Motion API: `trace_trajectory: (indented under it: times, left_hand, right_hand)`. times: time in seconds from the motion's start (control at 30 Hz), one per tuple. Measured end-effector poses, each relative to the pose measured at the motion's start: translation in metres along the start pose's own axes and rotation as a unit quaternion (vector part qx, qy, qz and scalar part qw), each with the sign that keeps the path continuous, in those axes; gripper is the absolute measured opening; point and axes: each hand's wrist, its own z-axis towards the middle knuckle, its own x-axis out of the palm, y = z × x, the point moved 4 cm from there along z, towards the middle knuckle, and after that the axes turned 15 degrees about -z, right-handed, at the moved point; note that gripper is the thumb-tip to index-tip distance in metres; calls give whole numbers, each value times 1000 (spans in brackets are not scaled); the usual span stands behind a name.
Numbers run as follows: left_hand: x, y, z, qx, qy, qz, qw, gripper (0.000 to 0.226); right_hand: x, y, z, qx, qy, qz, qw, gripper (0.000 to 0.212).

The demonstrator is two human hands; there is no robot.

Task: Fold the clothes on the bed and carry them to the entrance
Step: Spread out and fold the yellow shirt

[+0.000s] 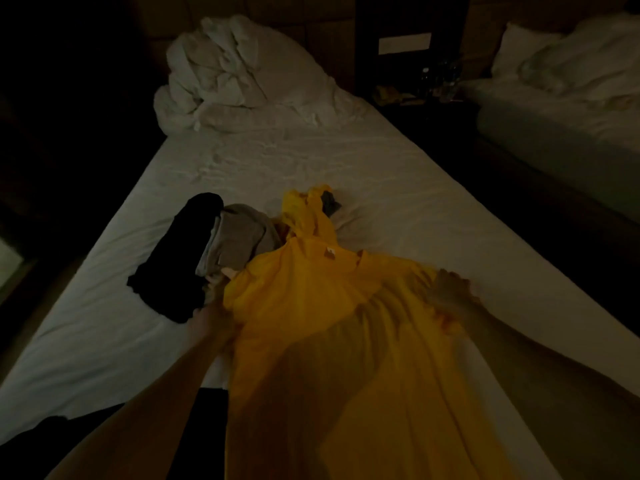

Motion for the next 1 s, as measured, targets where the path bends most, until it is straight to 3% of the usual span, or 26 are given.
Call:
trace_trajectory:
  times: [0.07,0.2,0.3,0.37,0.43,0.47,0.53,0.6,0.67,0.7,0.77,0.83,0.9,1.0]
  left_hand:
    - [8,3,-2,8,50,-46,998,28]
    - [7,-13,-17,-2,118,-242,963,11]
    - [-10,-13,-15,-14,44,-327,944,13]
    - [-23,-10,-12,-27,-15,-369,929,4]
    - [-33,-4,-7,-63,-51,-417,905,19]
    - [-35,-2,-6,-84,-49,-444,891,23]
    - [-38,3,-6,-113,8,-464,879,10]
    - [-40,8,-3,-141,92,-487,857,11]
    - [-39,24,12,-135,112,-471,865,48]
    - [-41,28,17,-127,107,-459,873,53]
    - [-60,8,-2,-76,52,-385,918,39]
    - [-74,-12,-12,37,-13,-261,965,27]
    - [-81,-35,-21,126,-39,-158,979,36]
    - [-76,-59,-14,128,-36,-89,987,60]
  right_hand:
    - [5,-10,-6,28,-6,3,1000,47]
    - [3,-21,-12,80,-16,7,997,48]
    - [-2,-29,-13,112,-24,14,993,54]
    - [-5,-31,-9,81,-26,77,993,63]
    - [-16,-31,-7,35,-30,173,984,61]
    - [-22,-30,-7,27,-32,218,975,57]
    - [-37,-26,-9,21,-39,293,955,56]
    - [-50,-15,-13,15,-29,348,937,76]
    - [-56,2,-17,3,8,411,912,108]
    - [-56,12,-19,4,21,432,901,111]
    - [-54,37,-25,5,14,446,895,80]
    - [-45,66,-31,-2,14,446,895,52]
    - [-28,97,-41,-22,67,461,884,34]
    - [-8,132,-68,-58,180,518,834,9]
